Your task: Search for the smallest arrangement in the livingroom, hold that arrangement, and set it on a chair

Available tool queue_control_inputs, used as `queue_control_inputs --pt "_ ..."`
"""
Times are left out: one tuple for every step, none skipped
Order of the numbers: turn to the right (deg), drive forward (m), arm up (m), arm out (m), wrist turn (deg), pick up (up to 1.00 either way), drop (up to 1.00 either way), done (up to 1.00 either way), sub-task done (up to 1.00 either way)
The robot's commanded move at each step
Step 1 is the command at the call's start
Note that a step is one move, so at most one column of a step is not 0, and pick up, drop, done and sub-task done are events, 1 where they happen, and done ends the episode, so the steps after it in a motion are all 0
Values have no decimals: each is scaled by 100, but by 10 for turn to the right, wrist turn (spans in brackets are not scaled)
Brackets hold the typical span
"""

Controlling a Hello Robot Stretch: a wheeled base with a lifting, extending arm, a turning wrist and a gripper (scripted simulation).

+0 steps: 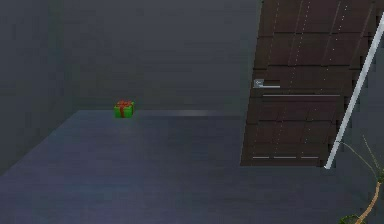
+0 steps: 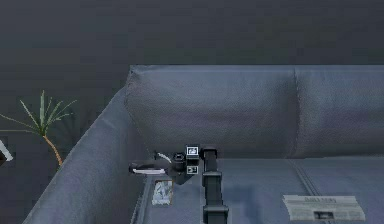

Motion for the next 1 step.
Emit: queue_control_inputs --pt "0 0 0 0 180 0 0 0 0"
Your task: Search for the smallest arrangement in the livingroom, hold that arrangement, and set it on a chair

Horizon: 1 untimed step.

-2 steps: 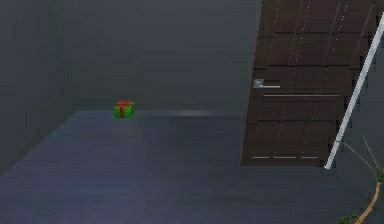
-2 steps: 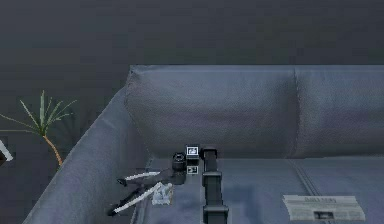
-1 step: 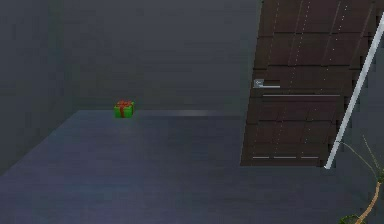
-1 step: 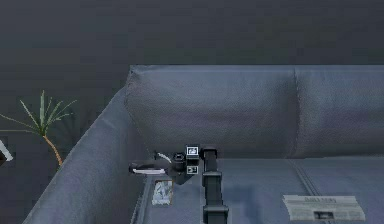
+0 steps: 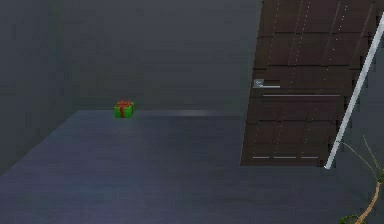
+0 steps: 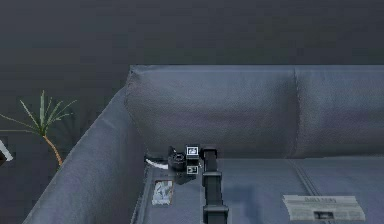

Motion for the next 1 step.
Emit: queue_control_inputs --pt "0 0 -30 0 0 0 0 0 0"
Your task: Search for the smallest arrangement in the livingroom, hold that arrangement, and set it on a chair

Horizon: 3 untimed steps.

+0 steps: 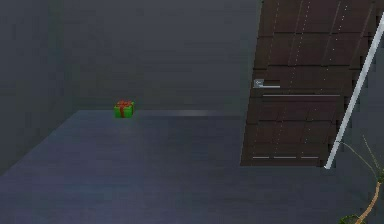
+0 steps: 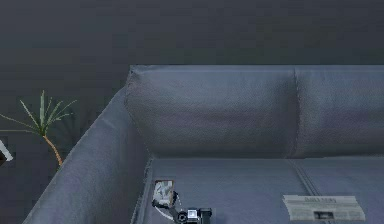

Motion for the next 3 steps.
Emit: queue_control_inputs --pt "0 0 0 0 0 100 0 0 0" --pt "0 0 10 0 0 0 0 0 0" --pt "0 0 46 0 0 0 0 0 0"
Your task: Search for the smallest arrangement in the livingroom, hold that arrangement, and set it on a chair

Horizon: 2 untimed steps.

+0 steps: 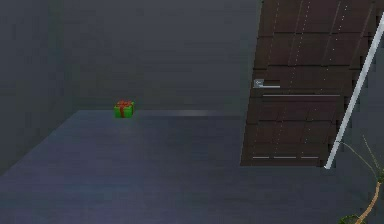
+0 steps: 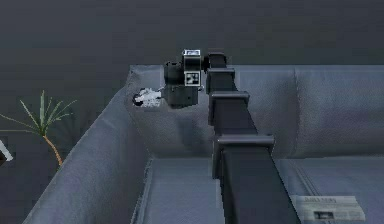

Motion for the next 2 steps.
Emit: queue_control_inputs --pt "0 0 0 0 -450 0 0 0 0" --pt "0 0 0 0 -450 0 0 0 0"
